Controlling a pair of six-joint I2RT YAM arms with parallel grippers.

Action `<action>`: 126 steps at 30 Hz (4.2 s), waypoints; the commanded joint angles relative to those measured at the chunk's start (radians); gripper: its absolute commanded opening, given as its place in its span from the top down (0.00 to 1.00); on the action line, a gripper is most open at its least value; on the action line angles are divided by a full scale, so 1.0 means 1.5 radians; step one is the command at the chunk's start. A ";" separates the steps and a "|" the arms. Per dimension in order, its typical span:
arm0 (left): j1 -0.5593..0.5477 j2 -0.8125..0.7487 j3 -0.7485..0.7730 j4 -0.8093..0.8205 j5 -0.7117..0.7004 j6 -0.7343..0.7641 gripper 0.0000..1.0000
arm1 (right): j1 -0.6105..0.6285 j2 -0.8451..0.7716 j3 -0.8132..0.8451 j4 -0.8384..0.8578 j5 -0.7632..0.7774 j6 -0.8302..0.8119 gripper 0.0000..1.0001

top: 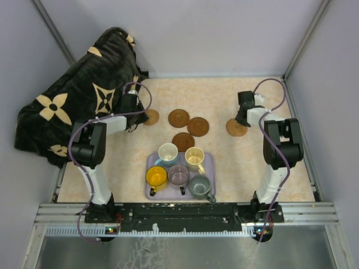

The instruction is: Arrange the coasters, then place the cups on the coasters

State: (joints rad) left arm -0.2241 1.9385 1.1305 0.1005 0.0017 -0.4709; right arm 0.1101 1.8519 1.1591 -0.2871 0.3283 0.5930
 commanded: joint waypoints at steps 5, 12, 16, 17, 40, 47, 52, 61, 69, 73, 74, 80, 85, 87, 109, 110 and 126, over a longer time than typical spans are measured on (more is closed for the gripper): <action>0.024 0.032 0.008 -0.066 -0.028 0.025 1.00 | -0.035 0.074 0.077 0.004 0.011 -0.025 1.00; 0.030 0.051 0.035 -0.074 -0.023 0.034 1.00 | -0.065 0.098 0.105 0.006 0.012 -0.029 1.00; 0.031 0.058 0.047 -0.078 -0.026 0.037 1.00 | -0.081 0.104 0.118 0.007 0.007 -0.034 1.00; 0.031 0.059 0.048 -0.078 -0.028 0.037 1.00 | -0.084 0.104 0.119 0.008 0.007 -0.037 1.00; 0.023 -0.189 -0.047 0.001 0.137 0.069 0.76 | 0.011 -0.200 0.042 0.049 -0.126 -0.140 0.50; -0.024 -0.171 -0.086 0.051 0.193 0.076 0.62 | 0.152 -0.177 0.010 0.043 -0.102 -0.157 0.49; -0.066 -0.118 -0.048 0.077 0.224 0.085 0.57 | 0.187 -0.126 0.015 0.053 -0.134 -0.141 0.77; -0.104 -0.030 0.024 0.061 0.208 0.071 0.57 | 0.228 -0.022 0.078 0.049 -0.193 -0.138 0.88; -0.106 0.012 0.063 0.045 0.225 0.072 0.56 | 0.253 0.033 0.100 0.061 -0.213 -0.127 0.89; -0.107 0.034 0.086 0.055 0.242 0.071 0.56 | 0.253 0.053 0.098 0.058 -0.202 -0.121 0.89; -0.107 0.041 0.093 0.056 0.249 0.071 0.55 | 0.253 0.057 0.096 0.055 -0.196 -0.119 0.89; -0.115 0.082 0.138 0.047 0.282 0.071 0.54 | 0.253 0.069 0.088 0.040 -0.152 -0.103 0.91; -0.123 0.102 0.146 0.055 0.305 0.071 0.54 | 0.239 0.073 0.077 0.029 -0.120 -0.081 0.91; -0.122 0.115 0.151 0.054 0.315 0.070 0.54 | 0.227 0.072 0.069 0.028 -0.116 -0.069 0.91; -0.112 0.115 0.117 0.000 0.200 0.100 0.52 | 0.057 0.011 0.025 0.032 -0.123 -0.064 0.92; -0.111 0.112 0.115 -0.001 0.196 0.101 0.52 | 0.056 0.009 0.024 0.033 -0.127 -0.063 0.92; -0.090 0.054 0.079 0.022 0.250 0.111 0.52 | 0.059 -0.037 0.056 0.059 -0.229 -0.132 0.85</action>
State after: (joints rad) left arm -0.3634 2.0552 1.2583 0.1562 0.3138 -0.3355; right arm 0.1959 1.8931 1.2022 -0.2131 0.0452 0.4576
